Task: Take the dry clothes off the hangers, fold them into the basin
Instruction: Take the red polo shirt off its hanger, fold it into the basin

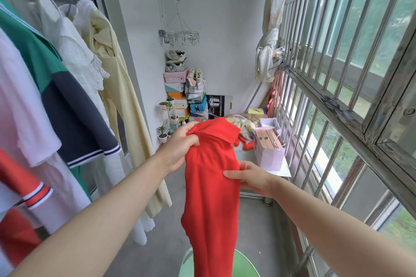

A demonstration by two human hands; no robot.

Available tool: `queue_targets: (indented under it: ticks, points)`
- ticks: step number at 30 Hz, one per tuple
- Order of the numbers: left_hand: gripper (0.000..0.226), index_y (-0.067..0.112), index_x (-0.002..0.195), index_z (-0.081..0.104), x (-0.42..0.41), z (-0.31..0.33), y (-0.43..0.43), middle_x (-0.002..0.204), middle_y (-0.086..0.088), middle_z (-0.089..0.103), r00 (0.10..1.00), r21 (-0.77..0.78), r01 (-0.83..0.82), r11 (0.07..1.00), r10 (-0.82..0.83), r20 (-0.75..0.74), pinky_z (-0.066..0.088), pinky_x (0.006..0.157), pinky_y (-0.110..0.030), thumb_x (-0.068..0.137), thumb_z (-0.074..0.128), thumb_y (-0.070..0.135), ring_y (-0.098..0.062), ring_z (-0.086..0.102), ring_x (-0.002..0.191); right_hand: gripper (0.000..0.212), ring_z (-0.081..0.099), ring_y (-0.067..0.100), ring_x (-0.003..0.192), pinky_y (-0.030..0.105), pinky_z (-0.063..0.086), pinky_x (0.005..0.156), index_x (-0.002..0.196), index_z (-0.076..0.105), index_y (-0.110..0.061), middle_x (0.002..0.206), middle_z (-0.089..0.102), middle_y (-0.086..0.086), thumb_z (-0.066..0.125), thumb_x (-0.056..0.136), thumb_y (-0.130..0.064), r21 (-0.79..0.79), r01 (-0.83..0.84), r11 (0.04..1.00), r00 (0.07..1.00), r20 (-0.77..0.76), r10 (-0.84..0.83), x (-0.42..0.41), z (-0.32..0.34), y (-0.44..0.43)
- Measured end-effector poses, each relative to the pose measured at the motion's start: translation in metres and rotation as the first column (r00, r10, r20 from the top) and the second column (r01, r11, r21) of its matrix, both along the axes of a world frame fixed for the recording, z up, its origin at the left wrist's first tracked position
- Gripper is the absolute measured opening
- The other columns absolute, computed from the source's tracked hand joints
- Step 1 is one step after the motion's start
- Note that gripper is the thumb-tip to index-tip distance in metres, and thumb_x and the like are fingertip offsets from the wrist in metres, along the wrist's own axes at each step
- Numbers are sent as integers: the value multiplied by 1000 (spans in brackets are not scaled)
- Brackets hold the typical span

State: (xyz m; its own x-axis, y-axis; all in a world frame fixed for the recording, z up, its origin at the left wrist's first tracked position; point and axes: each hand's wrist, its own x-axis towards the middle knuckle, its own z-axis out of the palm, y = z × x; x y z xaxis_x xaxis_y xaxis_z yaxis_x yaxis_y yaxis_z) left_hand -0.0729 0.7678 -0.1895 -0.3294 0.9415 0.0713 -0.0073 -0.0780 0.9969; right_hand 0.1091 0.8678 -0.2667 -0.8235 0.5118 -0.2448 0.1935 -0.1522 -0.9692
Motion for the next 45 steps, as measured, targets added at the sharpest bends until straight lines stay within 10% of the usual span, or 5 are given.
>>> queue_targets:
  ticks: [9,15,29,39,45]
  points:
    - [17,16,103,61,-27,17,-8,95,-4,67,958,110,-28,994,-5,287,52,83,-28,97,46,13,-14,65,85,34,69,17,88,37,53,89,114,63,-13,109,70,7,62,83,-28,-218,8,976,995,-92,-29,-20,17,-16]
    - [80,12,113,70,-17,-63,-29,114,-13,69,857,-249,227,941,-72,510,49,95,-38,79,35,75,-24,68,99,30,68,19,82,36,56,79,120,59,-10,96,71,8,53,95,-26,-331,172,928,977,-67,-204,-29,33,-15]
    - [35,-2,119,51,-17,-108,-11,93,-11,63,974,-516,-211,830,223,-40,51,74,-34,86,60,-7,-21,61,75,99,59,29,110,50,48,92,151,12,-23,137,49,12,71,77,5,-215,243,946,953,233,-191,-18,-1,-5]
    - [32,11,111,67,-7,-93,-10,75,2,60,971,-496,-146,856,27,-239,38,42,-12,93,45,-5,-2,52,45,53,58,10,92,19,45,81,119,66,-21,113,68,3,78,69,-11,583,-228,780,873,477,-102,-16,1,-9]
    - [39,18,91,73,-9,-86,-21,82,-4,70,961,-617,-40,786,-138,-238,48,74,-31,54,84,22,-19,63,75,55,59,18,105,23,45,85,125,61,-20,121,62,2,76,73,-16,651,-186,736,876,449,-177,-16,-6,-8]
